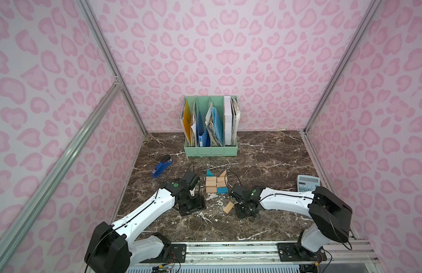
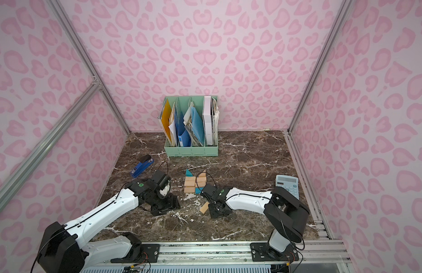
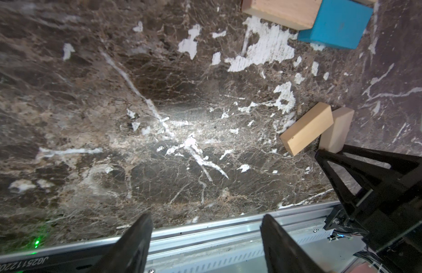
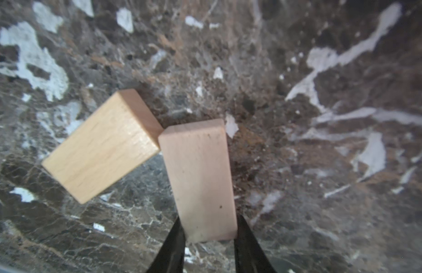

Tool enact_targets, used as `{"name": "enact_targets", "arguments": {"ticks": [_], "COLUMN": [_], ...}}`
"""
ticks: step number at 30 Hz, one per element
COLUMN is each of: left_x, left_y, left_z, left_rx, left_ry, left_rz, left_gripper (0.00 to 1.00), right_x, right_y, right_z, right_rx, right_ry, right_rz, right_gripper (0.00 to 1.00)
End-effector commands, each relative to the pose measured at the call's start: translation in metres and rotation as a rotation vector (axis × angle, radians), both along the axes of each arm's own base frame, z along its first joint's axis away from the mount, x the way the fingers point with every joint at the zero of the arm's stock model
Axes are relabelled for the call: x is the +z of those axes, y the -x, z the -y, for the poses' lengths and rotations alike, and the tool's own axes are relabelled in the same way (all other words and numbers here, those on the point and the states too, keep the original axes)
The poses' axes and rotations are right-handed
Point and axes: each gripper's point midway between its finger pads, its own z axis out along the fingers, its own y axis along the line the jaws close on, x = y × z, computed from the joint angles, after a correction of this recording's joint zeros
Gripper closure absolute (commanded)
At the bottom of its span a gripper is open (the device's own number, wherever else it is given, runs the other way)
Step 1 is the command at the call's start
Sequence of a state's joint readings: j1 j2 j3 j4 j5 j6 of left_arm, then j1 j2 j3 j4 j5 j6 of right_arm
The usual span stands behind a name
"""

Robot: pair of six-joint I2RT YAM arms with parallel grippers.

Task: Assemble a carrot with building blocks
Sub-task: Adjust the building block at the center of the board, then pick up the building block from the center of the board.

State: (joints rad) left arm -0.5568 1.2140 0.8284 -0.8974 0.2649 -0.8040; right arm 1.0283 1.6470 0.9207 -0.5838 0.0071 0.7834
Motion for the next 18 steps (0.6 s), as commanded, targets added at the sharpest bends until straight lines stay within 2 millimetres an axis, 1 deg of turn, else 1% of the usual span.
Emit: {"name": "enact_targets", "arguments": {"ticks": [1, 2, 3, 4, 5, 7, 8, 9, 10, 12, 15, 18], "left_x": [0.002, 0.003, 0.004, 0.005, 0.006, 0.009, 0.011, 0.013, 0.015, 0.017, 0.019, 0.016], "left_y": [-0.004, -0.005, -0.006, -0.008, -0.010, -0.013, -0.015, -0.019, -0.022, -0.029, -0.040, -0.045], "left_z": [0.003, 0.004, 0.004, 0.003, 0.003, -0.010, -0.017, -0.023, -0.030, -0.040, -0.057, -0.063], "left_rx": [-0.058, -0.069, -0.081, -0.089, -0.094, -0.062, -0.052, -0.033, -0.004, 0.068, 0.158, 0.182], "left_ry": [-0.009, -0.015, -0.020, -0.027, -0.035, -0.100, -0.124, -0.125, -0.108, -0.044, 0.015, 0.047], "left_rz": [0.003, -0.004, -0.004, 0.000, 0.006, -0.002, -0.006, -0.007, -0.009, -0.017, -0.017, -0.039], "left_gripper": [0.26, 0.27, 0.27, 0.27, 0.27, 0.29, 0.29, 0.29, 0.30, 0.30, 0.31, 0.31], "right_x": [0.002, 0.005, 0.009, 0.013, 0.016, 0.024, 0.030, 0.036, 0.043, 0.046, 0.037, 0.029], "right_y": [-0.005, -0.007, -0.009, -0.011, -0.012, -0.013, -0.013, -0.015, -0.018, -0.018, -0.020, -0.023], "right_z": [-0.005, -0.008, -0.012, -0.017, -0.019, -0.027, -0.031, -0.035, -0.039, -0.047, -0.052, -0.057], "right_rx": [0.012, 0.012, 0.012, 0.016, 0.021, 0.053, 0.088, 0.122, 0.159, 0.242, 0.338, 0.410], "right_ry": [0.015, 0.012, 0.010, 0.005, 0.005, 0.005, 0.017, 0.040, 0.062, 0.075, 0.086, 0.082], "right_rz": [-0.001, -0.001, -0.001, -0.004, -0.008, -0.008, 0.006, 0.031, 0.061, 0.077, 0.086, 0.109], "right_gripper": [0.66, 0.63, 0.55, 0.43, 0.38, 0.25, 0.14, 0.07, 0.03, 0.01, 0.01, 0.02]}}
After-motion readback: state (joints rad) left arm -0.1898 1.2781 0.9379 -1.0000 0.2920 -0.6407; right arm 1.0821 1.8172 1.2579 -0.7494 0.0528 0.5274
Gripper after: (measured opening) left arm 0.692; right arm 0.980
